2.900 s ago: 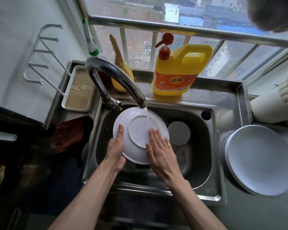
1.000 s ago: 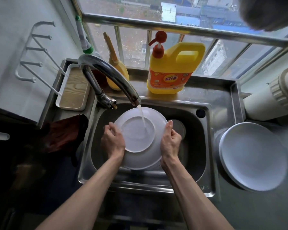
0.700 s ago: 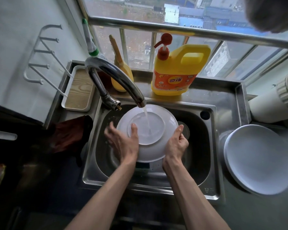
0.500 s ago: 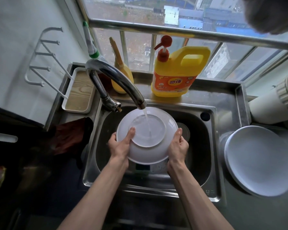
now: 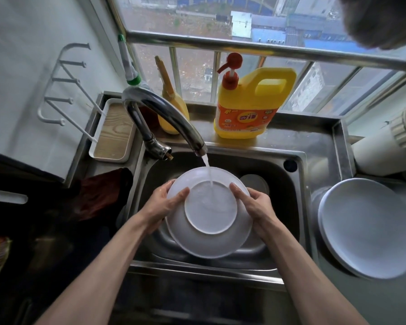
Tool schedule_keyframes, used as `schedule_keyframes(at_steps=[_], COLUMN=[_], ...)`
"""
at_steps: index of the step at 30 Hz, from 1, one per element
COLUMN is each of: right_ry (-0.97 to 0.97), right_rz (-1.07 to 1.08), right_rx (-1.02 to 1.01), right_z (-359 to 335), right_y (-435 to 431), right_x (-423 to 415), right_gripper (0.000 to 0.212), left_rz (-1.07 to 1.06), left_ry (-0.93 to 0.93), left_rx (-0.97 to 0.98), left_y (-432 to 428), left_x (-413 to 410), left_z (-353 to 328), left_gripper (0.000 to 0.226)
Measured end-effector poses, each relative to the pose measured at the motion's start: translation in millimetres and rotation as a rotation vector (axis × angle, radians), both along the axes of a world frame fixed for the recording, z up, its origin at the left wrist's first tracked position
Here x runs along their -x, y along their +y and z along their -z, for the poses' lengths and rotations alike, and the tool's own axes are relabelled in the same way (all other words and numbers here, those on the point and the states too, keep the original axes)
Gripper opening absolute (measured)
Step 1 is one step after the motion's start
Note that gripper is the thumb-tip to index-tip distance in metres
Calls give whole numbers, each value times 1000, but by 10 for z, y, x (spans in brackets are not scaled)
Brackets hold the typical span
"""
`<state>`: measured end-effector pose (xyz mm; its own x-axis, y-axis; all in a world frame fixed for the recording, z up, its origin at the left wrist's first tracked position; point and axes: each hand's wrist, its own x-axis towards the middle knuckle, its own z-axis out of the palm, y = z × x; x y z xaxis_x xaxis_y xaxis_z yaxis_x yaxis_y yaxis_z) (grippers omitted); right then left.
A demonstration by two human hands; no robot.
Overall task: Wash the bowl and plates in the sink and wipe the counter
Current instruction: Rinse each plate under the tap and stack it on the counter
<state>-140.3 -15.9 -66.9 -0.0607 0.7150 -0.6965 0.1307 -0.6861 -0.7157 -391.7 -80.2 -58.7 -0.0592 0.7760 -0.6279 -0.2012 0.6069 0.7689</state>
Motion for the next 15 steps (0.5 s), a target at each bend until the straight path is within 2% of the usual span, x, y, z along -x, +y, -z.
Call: schedule_keyframes(at_steps=[3,5,8,11,15], right_ry=[18,-18,-60,-95,-76], right_rz=[94,167,283,354,378], right_rx=[-87,-139,-150,-171,-232], right_z=[-71,-80,-71,-80,-139], right_y=[-63,-120,-197,-260,-276], right_x=[37,88,161,205,224], right_gripper=[45,51,62,62,52], left_rz=[-40,-143,-289,-339,-387], left_ry=[24,150,291,253,120], left_rx=[-61,-78,19,159,174], left_y=[6,3,-51,-141,-203], left_x=[-35,-125,-292,-527,-745], left_z=[12,43,115,166,192], left_gripper=[46,41,42,61,78])
